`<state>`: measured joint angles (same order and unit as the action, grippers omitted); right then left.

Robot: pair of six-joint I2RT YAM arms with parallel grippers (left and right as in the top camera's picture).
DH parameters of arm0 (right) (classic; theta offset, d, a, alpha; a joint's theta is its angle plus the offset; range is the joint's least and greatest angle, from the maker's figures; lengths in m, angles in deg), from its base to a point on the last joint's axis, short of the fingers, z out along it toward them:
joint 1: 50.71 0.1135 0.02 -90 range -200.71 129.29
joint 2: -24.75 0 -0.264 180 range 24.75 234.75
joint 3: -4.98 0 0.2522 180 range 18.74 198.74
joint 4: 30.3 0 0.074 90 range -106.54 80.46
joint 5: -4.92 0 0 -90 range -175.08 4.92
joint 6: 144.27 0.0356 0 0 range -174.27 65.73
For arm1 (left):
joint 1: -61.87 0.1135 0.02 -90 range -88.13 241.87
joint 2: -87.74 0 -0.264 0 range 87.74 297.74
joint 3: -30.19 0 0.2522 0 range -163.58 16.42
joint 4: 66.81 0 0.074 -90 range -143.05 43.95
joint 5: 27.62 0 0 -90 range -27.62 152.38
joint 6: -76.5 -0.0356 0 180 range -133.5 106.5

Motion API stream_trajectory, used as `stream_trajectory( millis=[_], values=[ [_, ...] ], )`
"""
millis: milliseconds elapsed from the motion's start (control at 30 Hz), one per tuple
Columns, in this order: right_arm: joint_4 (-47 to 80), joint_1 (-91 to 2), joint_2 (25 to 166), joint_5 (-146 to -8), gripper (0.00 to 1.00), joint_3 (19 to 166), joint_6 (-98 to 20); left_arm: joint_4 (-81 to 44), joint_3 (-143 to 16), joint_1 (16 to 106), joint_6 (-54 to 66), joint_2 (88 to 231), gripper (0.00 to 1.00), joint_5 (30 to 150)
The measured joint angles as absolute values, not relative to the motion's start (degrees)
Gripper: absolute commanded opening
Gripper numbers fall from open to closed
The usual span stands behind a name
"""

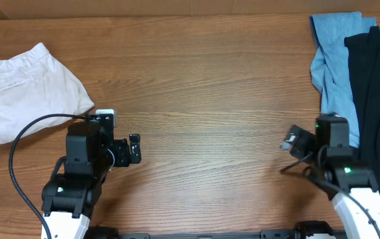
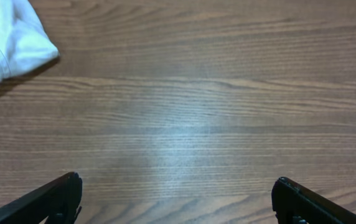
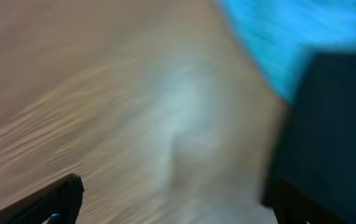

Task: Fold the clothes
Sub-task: 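Reach the right gripper to the black t-shirt and grasp its edge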

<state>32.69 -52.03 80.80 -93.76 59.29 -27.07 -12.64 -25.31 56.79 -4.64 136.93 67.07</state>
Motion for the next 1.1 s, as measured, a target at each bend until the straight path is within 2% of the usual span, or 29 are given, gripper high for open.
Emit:
stream_trajectory(
  millis=[200, 333, 667, 733, 833, 867, 933, 1000, 1067, 1100],
  values=[
    [34.09, -63.90, 87.30, -97.20, 1.00, 59.29, -18.40, -12.38, -25.31, 56.79, -4.64, 136.93, 1.00, 67.35],
    [33.41, -69.27, 91.32, -97.81, 1.00, 59.32, -16.78, -12.38, -25.31, 56.79, -4.64, 136.93, 1.00, 67.35],
    [30.14, -70.87, 104.52, -98.16, 1.00, 59.32, -16.80, -12.36, -25.31, 56.79, -4.62, 136.93, 1.00, 67.37],
    [29.17, -70.89, 106.73, -98.18, 0.96, 59.32, -16.80, -12.32, -25.31, 56.79, -4.62, 136.95, 1.00, 67.37],
    [28.06, -70.89, 109.63, -98.16, 0.82, 59.32, -16.95, -12.32, -25.31, 56.79, -4.64, 136.93, 1.00, 67.37],
    [27.97, -70.91, 110.38, -98.16, 0.70, 59.32, -17.15, -12.34, -25.31, 56.79, -4.64, 136.95, 1.00, 67.37],
    [28.02, -70.91, 111.01, -98.18, 0.37, 59.34, -17.30, -12.34, -25.31, 56.79, -4.64, 136.93, 1.00, 67.37],
    [28.41, -70.91, 111.16, -98.42, 0.16, 59.34, -16.95, -12.34, -25.31, 56.79, -4.64, 136.95, 1.00, 67.37],
    [28.65, -70.91, 111.19, -98.42, 0.04, 59.34, -17.26, -12.34, -25.31, 56.79, -4.64, 136.95, 1.00, 67.37],
    [28.80, -70.93, 111.19, -98.44, 0.04, 59.34, -16.89, -12.34, -25.31, 56.79, -4.64, 136.93, 1.00, 67.37]
  ],
)
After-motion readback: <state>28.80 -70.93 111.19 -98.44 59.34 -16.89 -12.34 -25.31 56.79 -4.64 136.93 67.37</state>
